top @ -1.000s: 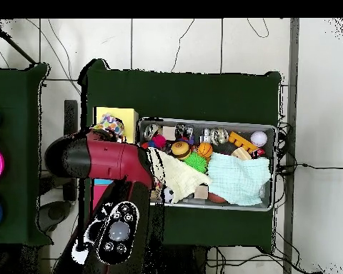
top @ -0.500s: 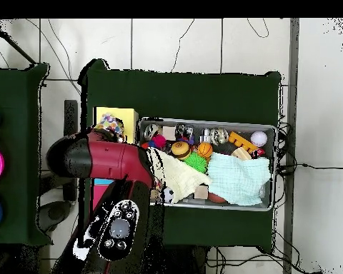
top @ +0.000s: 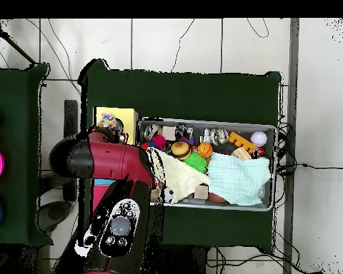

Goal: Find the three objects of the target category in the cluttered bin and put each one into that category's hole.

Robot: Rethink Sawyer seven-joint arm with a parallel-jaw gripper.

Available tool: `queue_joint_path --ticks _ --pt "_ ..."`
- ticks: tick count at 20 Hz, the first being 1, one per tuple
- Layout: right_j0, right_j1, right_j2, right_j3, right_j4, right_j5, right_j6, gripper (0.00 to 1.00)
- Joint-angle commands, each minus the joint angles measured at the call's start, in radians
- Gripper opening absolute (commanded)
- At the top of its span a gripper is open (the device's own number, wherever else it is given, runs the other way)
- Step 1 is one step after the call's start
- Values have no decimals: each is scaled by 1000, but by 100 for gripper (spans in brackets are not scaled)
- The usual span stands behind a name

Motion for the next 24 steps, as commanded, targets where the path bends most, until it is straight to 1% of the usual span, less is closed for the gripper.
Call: queue_joint_path --ticks 1,6,14,19,24 --pt "-10 70 49 30 47 -54 259 0" --pt "2 87 46 18 58 -64 273 0" --pt "39 119 12 8 84 -61 287 0" --pt "62 148 -8 0 112 -84 296 0" --pt "69 165 -8 7 138 -123 295 0"
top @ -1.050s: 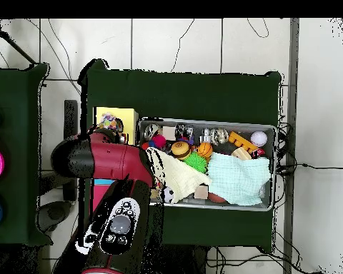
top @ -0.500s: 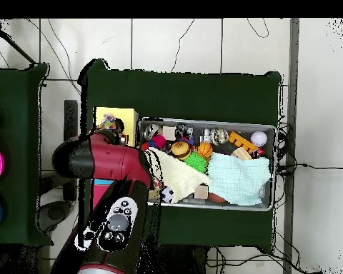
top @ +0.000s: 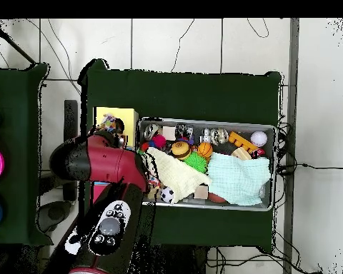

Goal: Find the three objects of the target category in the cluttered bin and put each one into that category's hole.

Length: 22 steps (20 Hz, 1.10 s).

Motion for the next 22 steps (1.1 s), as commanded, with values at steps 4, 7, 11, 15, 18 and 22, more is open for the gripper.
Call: queue_joint_path --ticks 4,7,11,15,18,22 --pt "11 94 61 30 81 -76 295 0" --pt "7 44 54 54 74 -41 265 0" --pt "-16 -80 74 115 71 17 232 0" --pt "-4 -208 30 124 57 180 207 0" --pt "-5 -264 16 116 51 260 203 0" --pt "-13 -309 17 116 47 309 198 0"
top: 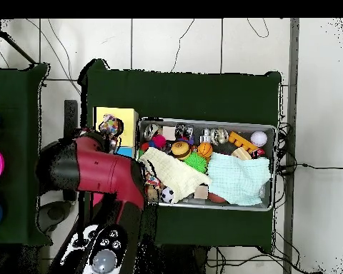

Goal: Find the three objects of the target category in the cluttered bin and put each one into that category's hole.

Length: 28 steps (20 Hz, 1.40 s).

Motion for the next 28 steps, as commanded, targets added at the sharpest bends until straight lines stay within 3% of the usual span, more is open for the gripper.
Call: queue_joint_path --ticks 1,28 --pt "-28 -147 27 64 14 199 197 0" --pt "-100 -142 73 132 -31 67 139 0"
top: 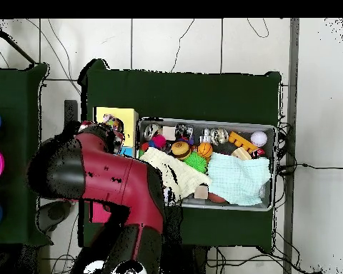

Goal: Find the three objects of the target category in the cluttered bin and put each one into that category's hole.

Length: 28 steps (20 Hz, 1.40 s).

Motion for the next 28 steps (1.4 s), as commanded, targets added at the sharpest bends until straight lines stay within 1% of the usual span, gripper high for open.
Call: queue_joint_path --ticks 1,7,10,14,20,28 --pt "-46 10 86 123 -27 -33 141 0" --pt "-27 27 66 119 -35 -54 172 0" --pt "-13 43 48 109 -37 -31 191 0" --pt "-4 57 41 100 -41 -33 198 0" --pt "3 73 43 94 -43 -69 201 0" --pt "-21 75 70 104 -39 -109 174 0"
